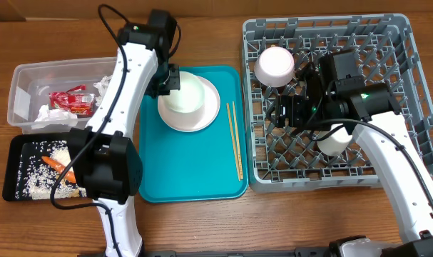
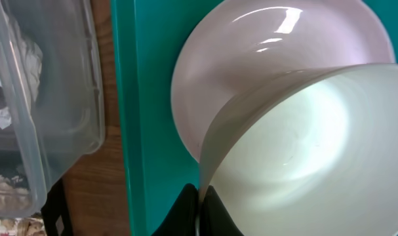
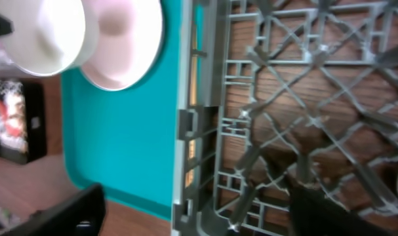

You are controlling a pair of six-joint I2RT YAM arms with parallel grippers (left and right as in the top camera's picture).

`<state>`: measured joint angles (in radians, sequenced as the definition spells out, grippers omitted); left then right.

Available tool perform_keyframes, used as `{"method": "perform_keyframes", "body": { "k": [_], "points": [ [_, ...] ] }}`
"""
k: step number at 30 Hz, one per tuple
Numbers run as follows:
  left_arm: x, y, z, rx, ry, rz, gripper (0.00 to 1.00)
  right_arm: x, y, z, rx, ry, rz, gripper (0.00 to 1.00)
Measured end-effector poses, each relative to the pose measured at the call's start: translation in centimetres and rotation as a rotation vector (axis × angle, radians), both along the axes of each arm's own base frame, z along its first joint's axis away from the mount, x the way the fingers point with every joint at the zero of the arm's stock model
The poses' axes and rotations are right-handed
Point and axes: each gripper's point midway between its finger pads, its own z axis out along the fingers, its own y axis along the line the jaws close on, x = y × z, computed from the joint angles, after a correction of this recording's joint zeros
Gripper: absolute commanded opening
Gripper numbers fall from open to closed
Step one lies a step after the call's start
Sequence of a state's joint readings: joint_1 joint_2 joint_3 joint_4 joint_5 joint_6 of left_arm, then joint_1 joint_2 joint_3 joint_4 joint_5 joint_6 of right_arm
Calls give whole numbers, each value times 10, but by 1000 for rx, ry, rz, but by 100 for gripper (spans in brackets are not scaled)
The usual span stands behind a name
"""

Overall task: Sort waste into correct bins and load items into the dishwasher
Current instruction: 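Lift the white bowl with the left gripper and carry it right toward the right gripper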

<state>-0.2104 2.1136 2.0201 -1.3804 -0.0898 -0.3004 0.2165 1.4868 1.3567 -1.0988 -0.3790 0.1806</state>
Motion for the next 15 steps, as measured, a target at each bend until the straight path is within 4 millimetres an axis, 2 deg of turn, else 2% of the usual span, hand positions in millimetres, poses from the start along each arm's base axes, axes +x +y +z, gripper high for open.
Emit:
{"method": "perform_keyframes", "body": {
  "k": [3,10,15],
  "points": [
    [-6,-13,2,-42,22,-19,4,2,10,6,53,-16,22,68],
    [-22,-60,2,-122,59,-121,4,1,29,12,90,-41,73,67],
    [-40,-84,2,-140,105,-187,4,2,30,10,64,-54,78,67]
  ]
}}
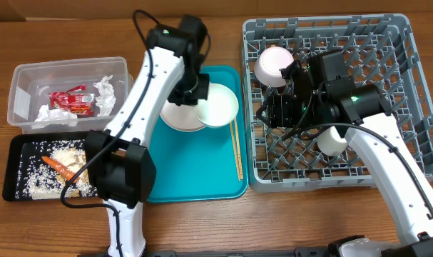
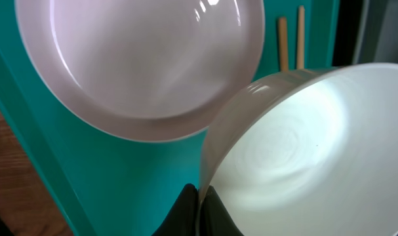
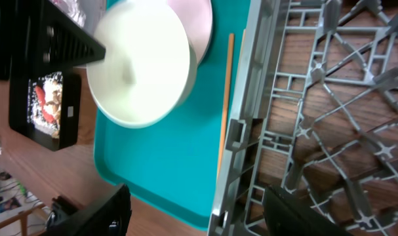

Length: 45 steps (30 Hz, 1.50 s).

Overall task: Sort waste into correct bins and load items into the dishwasher
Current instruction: 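Lift the white bowl with the left gripper and carry it right toward the right gripper, then grasp the bowl rim with the right gripper and open the left gripper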

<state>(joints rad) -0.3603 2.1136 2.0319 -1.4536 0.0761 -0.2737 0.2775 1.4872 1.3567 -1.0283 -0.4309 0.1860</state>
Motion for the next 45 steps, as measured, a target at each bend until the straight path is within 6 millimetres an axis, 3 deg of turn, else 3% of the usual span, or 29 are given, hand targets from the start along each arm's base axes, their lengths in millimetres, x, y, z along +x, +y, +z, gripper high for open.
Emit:
{"method": "perform_keyframes", "body": {
  "k": [3,10,19,25,32,38,45],
  "points": [
    [-10,-6,1,3,26,-30,4,6,0,0,-6,-20,-5,64],
    [-10,-10,7,-7,11,-41,4,16,1,-5,-8,-36,-10,63],
    [-18,-27,48,-53,-102,-87,4,18,11,-15,-8,-17,14,63],
    [-23,-44,54,-66,-126,-129,4,13,27,-13,2,-30,60,62],
    [-28,-52,54,-69,-126,-152,4,12,29,-13,3,-32,66,49],
    [-28,-51,54,-67,-126,-152,4,13,27,-14,-5,-37,62,21],
    [-27,-51,54,-68,-127,-150,4,16,23,-15,-22,-40,44,22]
  ]
}}
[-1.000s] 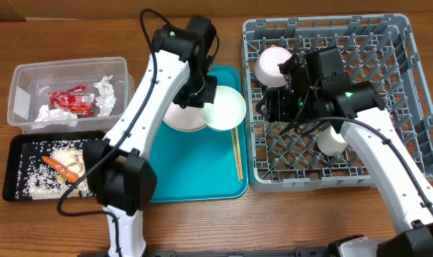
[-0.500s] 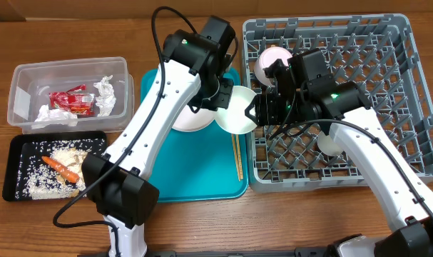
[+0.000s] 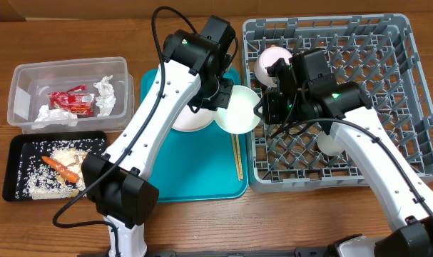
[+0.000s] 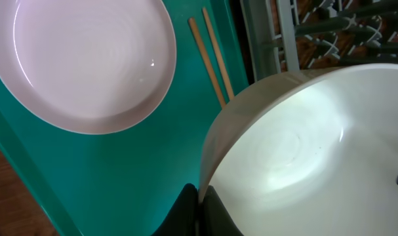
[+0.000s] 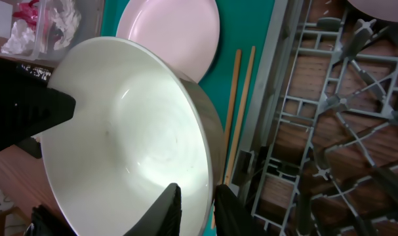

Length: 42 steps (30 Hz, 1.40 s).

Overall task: Sort waste into correct bins and load items into the dishwasher
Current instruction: 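Grasp the bowl rim with the right gripper and open the left gripper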

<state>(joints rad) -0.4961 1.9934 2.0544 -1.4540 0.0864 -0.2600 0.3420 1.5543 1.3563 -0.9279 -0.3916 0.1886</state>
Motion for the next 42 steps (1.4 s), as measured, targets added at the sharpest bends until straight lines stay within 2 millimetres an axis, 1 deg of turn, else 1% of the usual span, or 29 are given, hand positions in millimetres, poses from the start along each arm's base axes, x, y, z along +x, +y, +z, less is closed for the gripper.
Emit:
{"method": "perform_keyframes", "body": {
  "k": [6,7,11,14,22,26,28,30,33,36,39,42],
  "points": [
    [1,-3,1,-15,-2,-3,4,1,-1,-1,-7,-2,-5,23],
    [1,-3,1,-18,-2,-3,4,1,-2,-1,-9,-3,-5,21],
    [1,-3,1,-17,-3,-3,4,2,-4,-1,-21,-10,-9,4],
    [0,-4,1,-21,2,-4,4,7,-9,-4,-45,-15,-39,4],
    [-1,-7,1,-42,11,-8,4,13,-13,-5,-70,-39,-57,4],
    [-2,-10,2,-56,17,-13,14,18,-13,-3,-72,-63,-62,4],
    [-3,-11,2,-64,20,-18,23,21,-12,-1,-69,-80,-61,4],
    [-4,-13,4,-77,21,-22,27,24,-11,1,-66,-96,-59,4],
    [-2,-17,12,-101,8,-26,29,29,-13,2,-77,-120,-68,4],
    [1,-22,26,-131,-19,-31,30,34,-18,2,-107,-142,-88,4],
    [2,-25,44,-161,-49,-37,30,41,-27,2,-156,-173,-117,4],
    [3,-27,67,-201,-87,-43,30,50,-33,5,-196,-220,-133,4]
  ]
}}
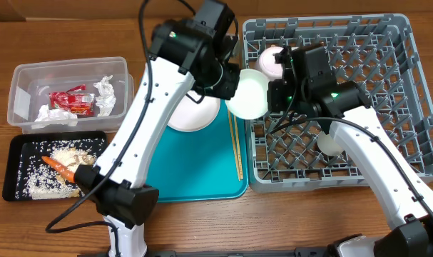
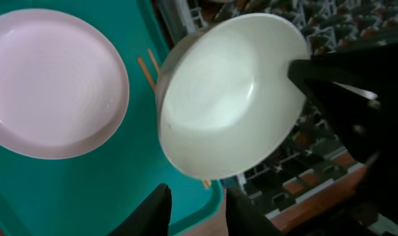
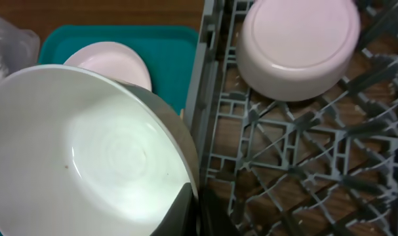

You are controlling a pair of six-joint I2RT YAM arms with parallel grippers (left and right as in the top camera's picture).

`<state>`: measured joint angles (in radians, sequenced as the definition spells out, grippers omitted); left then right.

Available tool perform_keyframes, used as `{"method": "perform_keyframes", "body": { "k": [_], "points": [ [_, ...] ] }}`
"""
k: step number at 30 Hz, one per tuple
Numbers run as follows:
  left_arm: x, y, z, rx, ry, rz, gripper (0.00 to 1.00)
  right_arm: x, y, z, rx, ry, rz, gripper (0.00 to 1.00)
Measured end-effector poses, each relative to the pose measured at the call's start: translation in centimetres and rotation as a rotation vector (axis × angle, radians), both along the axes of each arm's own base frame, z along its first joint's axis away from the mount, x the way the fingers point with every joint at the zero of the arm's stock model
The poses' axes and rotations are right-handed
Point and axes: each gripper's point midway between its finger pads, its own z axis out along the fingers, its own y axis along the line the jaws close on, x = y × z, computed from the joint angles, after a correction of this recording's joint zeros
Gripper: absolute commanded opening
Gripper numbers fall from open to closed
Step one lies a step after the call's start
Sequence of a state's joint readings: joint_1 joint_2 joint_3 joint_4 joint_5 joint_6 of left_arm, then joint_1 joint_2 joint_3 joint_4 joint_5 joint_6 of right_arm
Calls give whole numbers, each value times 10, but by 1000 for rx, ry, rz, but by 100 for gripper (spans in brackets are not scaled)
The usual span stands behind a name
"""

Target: Sort waste into correct bins and load items into the dishwasher

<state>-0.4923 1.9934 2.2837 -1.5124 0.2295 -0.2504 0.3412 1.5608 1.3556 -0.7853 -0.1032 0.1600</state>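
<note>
A white bowl hangs tilted over the gap between the teal tray and the grey dish rack. My right gripper is shut on its rim; in the right wrist view the fingers pinch the bowl. My left gripper is beside the bowl, open and holding nothing; its wrist view shows the gripper apart from the bowl. A pink plate and chopsticks lie on the tray.
An upturned pink bowl and a white cup sit in the rack. At the left stand a clear bin with wrappers and a black tray with food scraps.
The left gripper has let go of the white bowl and stands open. The right gripper, open beside the bowl before, is now shut on its rim. The bowl sits slightly higher.
The left gripper held the white bowl on the pink plate, then clear of the plate to the right, then at the tray's right edge with the right gripper open around its rim. Now the right gripper holds the bowl and the left is open.
</note>
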Motion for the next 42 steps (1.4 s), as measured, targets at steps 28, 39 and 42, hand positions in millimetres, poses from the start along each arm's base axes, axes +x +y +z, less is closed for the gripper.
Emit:
{"method": "perform_keyframes", "body": {
  "k": [28,39,42],
  "points": [
    [27,99,34,119,-81,201,74,-5,-156,71,-883,-182,-373,4],
    [73,129,51,151,-256,354,100,-2,-162,89,-1077,-207,-282,4],
    [89,145,59,136,-311,403,100,-2,-152,89,-1119,-205,-200,4]
  ]
}}
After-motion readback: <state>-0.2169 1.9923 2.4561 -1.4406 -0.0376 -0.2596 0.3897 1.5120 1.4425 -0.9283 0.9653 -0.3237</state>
